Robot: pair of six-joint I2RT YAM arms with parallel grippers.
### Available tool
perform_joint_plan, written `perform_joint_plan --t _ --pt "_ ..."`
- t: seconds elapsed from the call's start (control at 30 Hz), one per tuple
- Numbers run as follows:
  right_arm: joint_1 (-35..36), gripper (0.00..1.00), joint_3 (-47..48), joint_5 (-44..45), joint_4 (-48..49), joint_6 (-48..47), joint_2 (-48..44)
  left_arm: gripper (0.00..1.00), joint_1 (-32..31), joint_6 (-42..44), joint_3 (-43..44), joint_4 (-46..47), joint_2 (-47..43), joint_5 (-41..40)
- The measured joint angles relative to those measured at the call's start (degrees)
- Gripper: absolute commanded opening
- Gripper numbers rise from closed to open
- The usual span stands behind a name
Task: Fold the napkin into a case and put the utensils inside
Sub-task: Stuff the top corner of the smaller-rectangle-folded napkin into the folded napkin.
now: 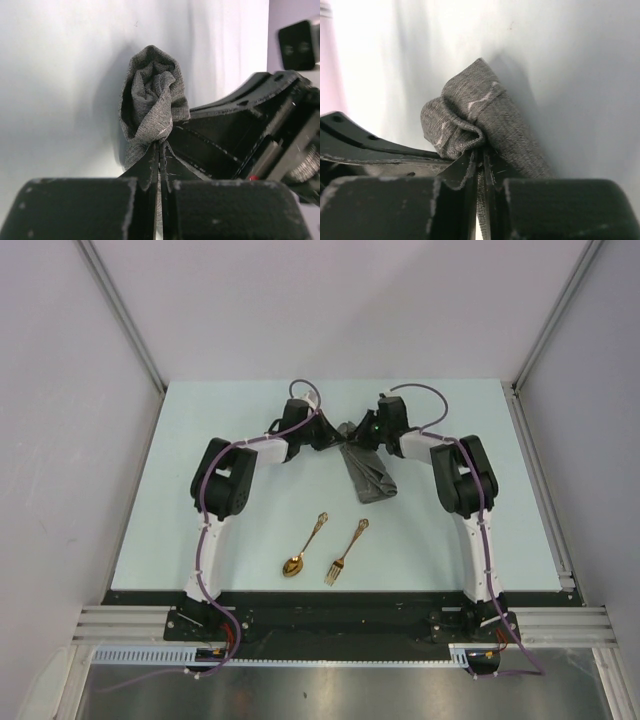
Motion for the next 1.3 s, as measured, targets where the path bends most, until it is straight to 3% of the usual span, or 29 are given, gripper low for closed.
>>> perform_joint_plan --t 0.17,0.27,0.67,0.97,1.13,1.3 --pt "-3.5 0.14 -3.3 -13.1 15.5 12.8 4.3 0.0 0.0 -0.3 -0.3 0.2 -0.3 -0.7" --pt "-4.4 0.21 -5.0 -16.8 22.0 16.9 5.7 0.0 0.0 -0.3 -0.3 -0.2 -0.4 -0.9" --pt "-4.5 0.39 -8.5 -17.0 19.7 10.2 1.6 0.0 0.0 2.3 1.6 -5.6 -1.7 0.3" --pt "-5.5 0.43 -8.5 -17.9 14.9 4.5 -0.7 0.0 0.1 4.2 1.9 -7.3 -1.8 0.6" --pt "-5.6 0.38 -6.9 -18.2 12.0 2.9 -0.7 0.0 0.2 5.0 2.0 -7.9 -1.8 0.6" --pt "-5.6 0.19 -2.8 -18.4 9.9 1.0 -0.4 0.0 0.3 5.2 2.2 -8.1 -1.8 0.7"
